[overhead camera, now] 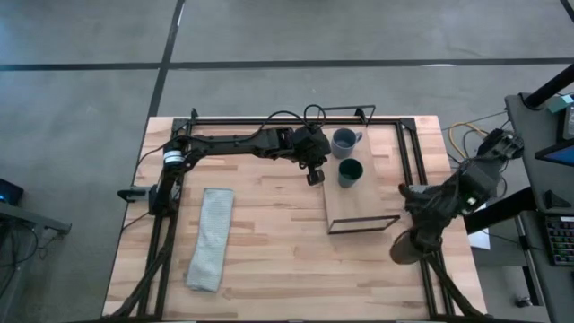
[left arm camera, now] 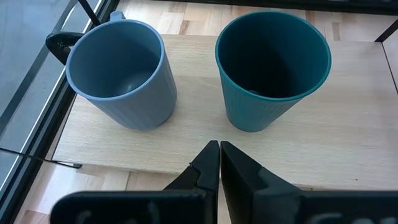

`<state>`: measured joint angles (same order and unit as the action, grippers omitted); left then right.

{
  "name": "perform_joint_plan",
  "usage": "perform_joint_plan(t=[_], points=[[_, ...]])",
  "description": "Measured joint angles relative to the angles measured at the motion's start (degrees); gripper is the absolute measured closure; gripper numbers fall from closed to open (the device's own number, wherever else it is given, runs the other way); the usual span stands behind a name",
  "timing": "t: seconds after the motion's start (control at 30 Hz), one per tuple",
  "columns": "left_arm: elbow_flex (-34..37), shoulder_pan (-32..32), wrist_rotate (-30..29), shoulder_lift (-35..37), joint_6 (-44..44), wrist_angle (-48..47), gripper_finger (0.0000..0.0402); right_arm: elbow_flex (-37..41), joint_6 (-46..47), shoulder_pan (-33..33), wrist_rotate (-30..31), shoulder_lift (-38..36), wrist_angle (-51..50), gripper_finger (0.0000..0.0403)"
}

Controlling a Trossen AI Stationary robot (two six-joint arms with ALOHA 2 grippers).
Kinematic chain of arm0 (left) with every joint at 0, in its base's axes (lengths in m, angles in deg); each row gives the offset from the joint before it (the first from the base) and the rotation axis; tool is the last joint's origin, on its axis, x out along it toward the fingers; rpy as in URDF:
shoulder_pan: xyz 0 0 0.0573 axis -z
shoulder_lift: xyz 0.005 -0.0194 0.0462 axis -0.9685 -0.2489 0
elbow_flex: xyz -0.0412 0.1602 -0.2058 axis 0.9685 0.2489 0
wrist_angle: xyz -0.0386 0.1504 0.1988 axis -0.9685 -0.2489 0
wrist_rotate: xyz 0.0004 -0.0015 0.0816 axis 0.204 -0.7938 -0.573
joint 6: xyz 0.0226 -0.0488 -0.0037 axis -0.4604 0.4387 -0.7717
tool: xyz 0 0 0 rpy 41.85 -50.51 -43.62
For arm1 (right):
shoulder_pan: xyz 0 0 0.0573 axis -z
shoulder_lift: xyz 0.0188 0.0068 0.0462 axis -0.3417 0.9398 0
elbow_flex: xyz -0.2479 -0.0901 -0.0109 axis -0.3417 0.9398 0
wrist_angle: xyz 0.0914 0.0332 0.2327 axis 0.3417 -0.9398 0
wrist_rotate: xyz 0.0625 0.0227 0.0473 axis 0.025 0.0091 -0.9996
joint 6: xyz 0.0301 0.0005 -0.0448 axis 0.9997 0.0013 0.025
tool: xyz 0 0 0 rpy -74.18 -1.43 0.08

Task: Stack small to large cups/mugs on shelf
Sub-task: Put the black cup on the shelf

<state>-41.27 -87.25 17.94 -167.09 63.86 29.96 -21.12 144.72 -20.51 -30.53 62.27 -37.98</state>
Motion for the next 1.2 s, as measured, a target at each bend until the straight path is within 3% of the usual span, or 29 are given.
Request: perform_joint_plan(t=[0.13,0.4,0.5,0.93,1.2], points=[[0.0,-0.01,0.0,0.0,0.02,0.02,0.0402,-7.12,-2.51,0.0,8.06,0.0,0.0,0.0394],[0.0,0.02,0.0,0.0,0.09,0.02,0.0402,-16.72,-10.41,0.03,35.72,-0.09,0.05,0.0394],[0.0,0.07,0.02,-0.01,0.09,0.02,0.0402,-17.95,-13.64,0.53,42.01,-0.15,0.04,0.0394],[0.02,0.07,0.02,5.5,0.39,-2.33,0.0402,-17.48,-19.56,10.55,40.3,0.28,0.0,0.0394],[0.02,0.52,0.0,12.79,0.48,-12.21,0.0402,-16.02,-20.97,18.1,36.41,0.31,-0.02,0.0394]])
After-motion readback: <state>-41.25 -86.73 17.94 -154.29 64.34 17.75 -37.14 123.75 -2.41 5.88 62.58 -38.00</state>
